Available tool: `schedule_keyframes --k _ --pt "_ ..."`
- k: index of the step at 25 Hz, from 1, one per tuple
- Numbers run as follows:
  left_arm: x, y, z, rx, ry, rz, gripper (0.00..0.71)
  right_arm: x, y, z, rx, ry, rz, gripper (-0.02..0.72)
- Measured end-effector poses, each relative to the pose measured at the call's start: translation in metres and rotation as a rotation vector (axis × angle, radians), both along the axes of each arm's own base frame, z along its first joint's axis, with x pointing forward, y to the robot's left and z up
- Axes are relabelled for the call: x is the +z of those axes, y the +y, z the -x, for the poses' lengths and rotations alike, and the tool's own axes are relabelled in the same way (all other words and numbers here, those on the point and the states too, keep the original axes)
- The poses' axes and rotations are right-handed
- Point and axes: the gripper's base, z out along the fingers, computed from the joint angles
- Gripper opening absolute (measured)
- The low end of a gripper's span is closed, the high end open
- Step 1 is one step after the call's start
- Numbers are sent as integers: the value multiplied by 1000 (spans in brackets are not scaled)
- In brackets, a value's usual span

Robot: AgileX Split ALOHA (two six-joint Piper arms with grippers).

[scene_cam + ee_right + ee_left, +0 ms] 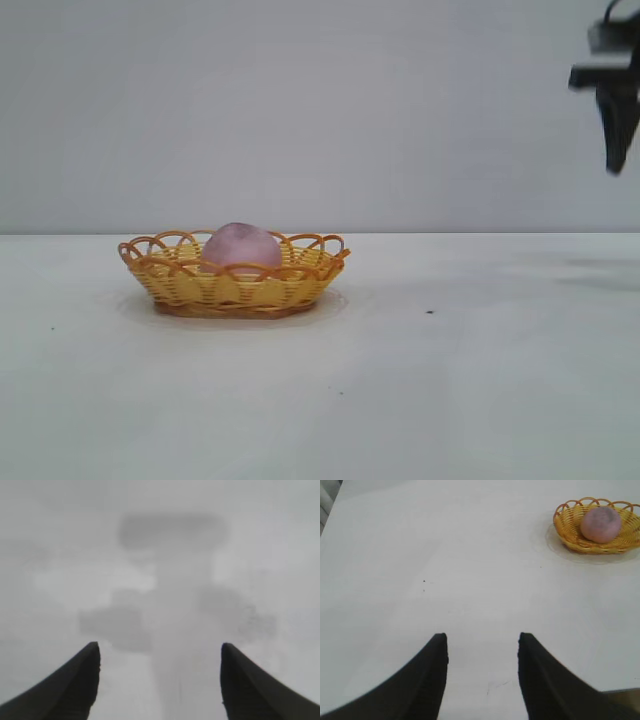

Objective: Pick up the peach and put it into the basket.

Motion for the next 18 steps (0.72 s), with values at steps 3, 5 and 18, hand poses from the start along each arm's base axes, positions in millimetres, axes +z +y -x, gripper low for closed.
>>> schedule_keyframes --k 3,5,18 --pt "0 0 0 0 0 1 286 26 8 58 19 -118 -10 438" --pt "0 0 0 1 0 -1 286 29 8 101 21 -145 -11 438" --pt "0 0 0 3 0 -1 286 39 -13 283 -23 -223 79 438"
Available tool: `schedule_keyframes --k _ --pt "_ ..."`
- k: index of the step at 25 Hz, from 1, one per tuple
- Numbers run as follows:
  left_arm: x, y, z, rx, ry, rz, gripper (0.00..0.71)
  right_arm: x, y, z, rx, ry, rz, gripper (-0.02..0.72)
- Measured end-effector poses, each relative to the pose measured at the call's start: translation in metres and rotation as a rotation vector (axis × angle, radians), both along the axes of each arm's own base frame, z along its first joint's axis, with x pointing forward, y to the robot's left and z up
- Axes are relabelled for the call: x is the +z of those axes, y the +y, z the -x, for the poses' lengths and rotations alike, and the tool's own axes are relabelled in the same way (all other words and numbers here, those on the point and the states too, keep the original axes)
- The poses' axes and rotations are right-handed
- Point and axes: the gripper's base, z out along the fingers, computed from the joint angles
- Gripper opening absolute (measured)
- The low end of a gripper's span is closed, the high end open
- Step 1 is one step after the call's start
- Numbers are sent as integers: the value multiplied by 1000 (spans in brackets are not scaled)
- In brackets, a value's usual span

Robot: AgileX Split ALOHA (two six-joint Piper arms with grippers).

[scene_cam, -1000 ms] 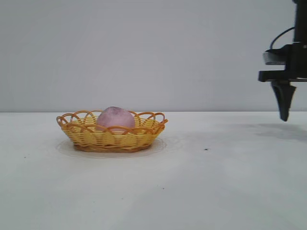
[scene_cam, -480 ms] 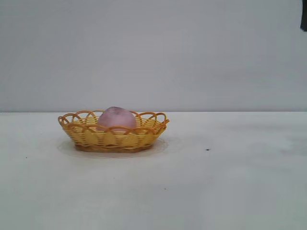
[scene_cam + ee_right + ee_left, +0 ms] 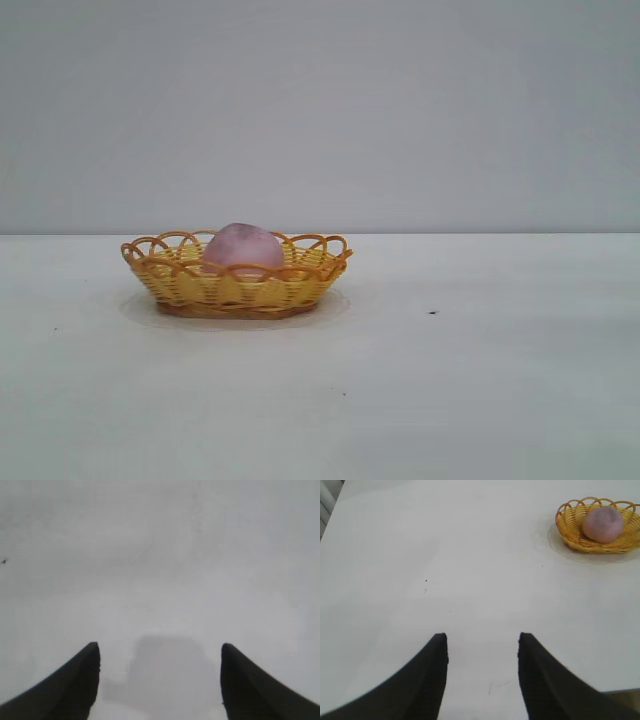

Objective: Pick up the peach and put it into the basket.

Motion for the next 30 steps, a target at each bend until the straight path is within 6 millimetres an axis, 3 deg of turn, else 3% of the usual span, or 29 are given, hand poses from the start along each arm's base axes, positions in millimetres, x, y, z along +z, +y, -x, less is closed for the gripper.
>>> schedule_keyframes --k 4,7,14,22,30 --pt "0 0 0 0 0 0 286 -16 -2 37 -2 -32 -11 438" --pt "0 0 0 0 0 0 286 -28 -1 51 28 -26 -18 438" --pt "0 0 0 0 0 0 286 -27 1 67 92 -134 -15 438" --pt "0 0 2 0 -14 1 286 -24 -3 107 84 -405 6 438" --pt "-2 0 2 0 -10 1 286 -24 -4 109 84 -414 12 438"
